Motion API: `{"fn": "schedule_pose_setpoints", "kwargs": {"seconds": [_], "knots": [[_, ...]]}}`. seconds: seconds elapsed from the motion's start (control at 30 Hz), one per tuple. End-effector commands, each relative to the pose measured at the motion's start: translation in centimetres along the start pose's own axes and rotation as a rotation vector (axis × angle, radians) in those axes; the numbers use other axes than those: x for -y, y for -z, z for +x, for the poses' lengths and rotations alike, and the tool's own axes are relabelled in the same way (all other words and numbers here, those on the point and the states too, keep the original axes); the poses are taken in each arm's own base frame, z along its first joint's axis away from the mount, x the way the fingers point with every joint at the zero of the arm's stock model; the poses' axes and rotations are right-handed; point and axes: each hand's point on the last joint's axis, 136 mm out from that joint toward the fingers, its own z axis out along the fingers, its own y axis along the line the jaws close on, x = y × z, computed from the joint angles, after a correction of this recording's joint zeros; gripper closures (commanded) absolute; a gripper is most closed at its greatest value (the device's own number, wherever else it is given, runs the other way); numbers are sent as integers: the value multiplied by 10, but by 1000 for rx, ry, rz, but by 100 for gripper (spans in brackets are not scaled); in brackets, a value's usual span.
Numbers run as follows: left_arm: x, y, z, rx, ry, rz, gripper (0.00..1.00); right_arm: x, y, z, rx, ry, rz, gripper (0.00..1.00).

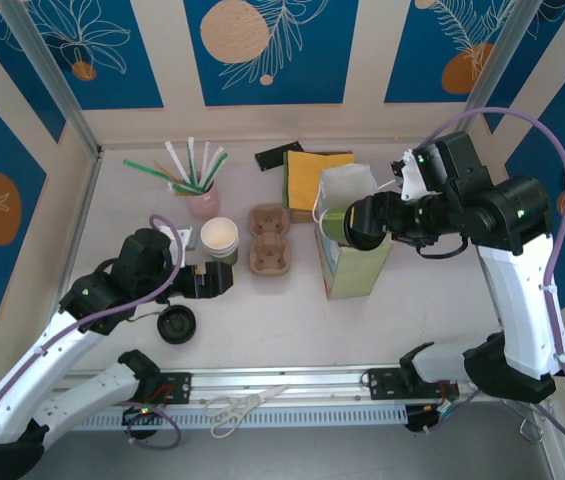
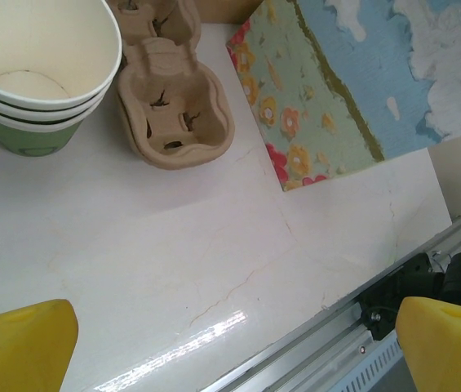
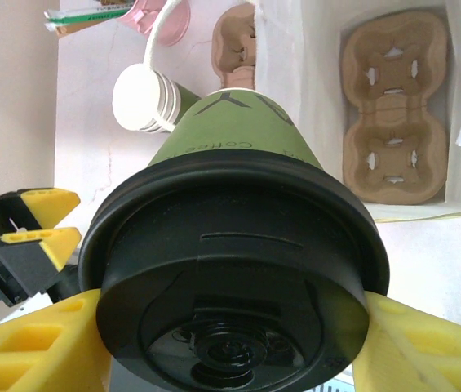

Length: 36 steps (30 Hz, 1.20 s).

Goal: Pack the takeout coffee

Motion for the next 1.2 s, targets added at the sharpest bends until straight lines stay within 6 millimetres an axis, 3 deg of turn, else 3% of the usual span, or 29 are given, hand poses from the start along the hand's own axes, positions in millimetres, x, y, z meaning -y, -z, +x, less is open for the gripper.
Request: {"fn": "schedule_pose_setpoints", "kwargs": {"seconds": [0.0, 0.37, 1.17], "knots": [[14, 7, -12, 39, -19, 41, 0, 22, 6, 26, -103, -21, 79, 35], [28, 3, -16, 32, -23, 109, 0, 42, -8, 4, -92, -33, 185, 35], [29, -7, -14, -14, -133, 101, 0, 58, -83, -20, -267, -11, 391, 35]]}}
